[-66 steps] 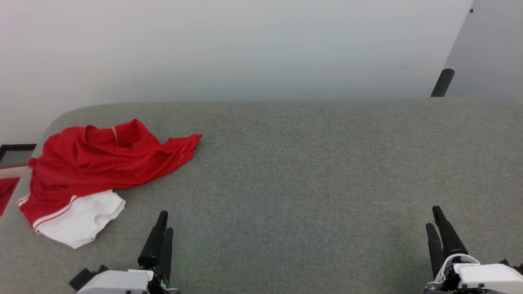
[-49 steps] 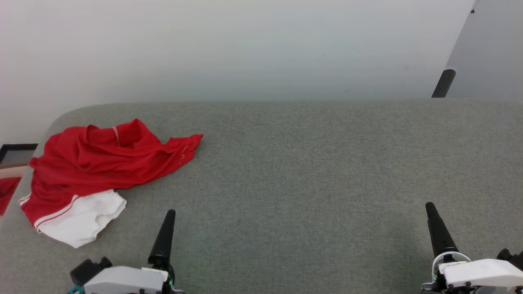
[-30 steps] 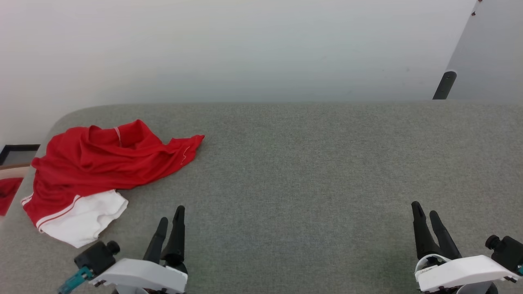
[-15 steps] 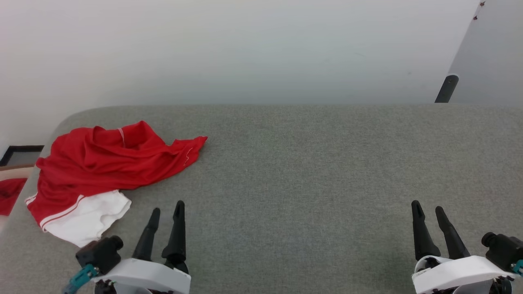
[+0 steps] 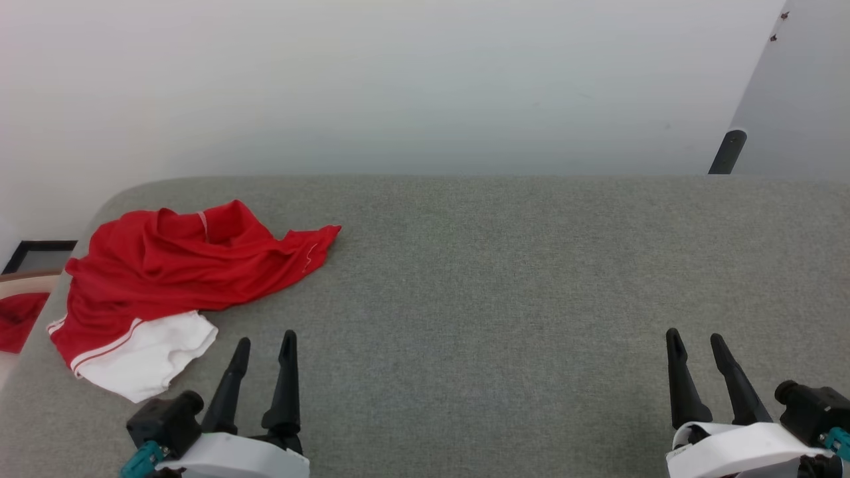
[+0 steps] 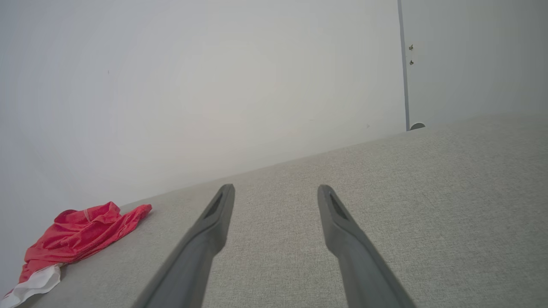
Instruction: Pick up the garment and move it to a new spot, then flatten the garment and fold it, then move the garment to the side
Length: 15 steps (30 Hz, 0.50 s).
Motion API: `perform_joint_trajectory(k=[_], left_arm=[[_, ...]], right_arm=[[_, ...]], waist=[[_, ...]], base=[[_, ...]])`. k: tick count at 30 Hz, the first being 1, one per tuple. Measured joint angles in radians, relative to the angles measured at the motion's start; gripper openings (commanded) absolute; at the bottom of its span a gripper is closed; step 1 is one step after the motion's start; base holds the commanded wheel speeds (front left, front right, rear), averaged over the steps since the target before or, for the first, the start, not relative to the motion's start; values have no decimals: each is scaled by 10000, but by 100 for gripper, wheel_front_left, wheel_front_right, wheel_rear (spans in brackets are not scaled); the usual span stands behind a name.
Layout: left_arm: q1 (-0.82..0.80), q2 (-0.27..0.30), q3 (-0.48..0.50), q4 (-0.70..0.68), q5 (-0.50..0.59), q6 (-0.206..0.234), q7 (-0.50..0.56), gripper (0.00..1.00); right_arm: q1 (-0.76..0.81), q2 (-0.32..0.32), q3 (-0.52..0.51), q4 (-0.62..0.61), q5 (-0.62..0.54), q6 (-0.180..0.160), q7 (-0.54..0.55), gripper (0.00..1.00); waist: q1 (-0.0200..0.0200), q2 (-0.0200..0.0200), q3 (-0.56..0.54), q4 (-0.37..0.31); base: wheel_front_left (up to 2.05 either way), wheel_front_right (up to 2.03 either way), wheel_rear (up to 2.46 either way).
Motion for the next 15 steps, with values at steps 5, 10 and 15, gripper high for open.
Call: perform_joint_trajectory(k=[5, 10, 15], left_arm=[[38, -40, 67, -86, 527, -77, -117, 100], [114, -65, 105, -130, 997, -119, -222, 100], [177, -102, 92, -176, 1427, -163, -337, 100]], right_arm=[[110, 0, 8, -48, -366, 0, -119, 100], [130, 0, 38, -98, -744, 0, -224, 100], [182, 0, 71, -148, -1156, 0, -334, 100]], waist=[[0, 0, -57, 23], [0, 0, -114, 45], [0, 0, -157, 79]], base=[[0, 0, 0], [0, 0, 0], [0, 0, 0]])
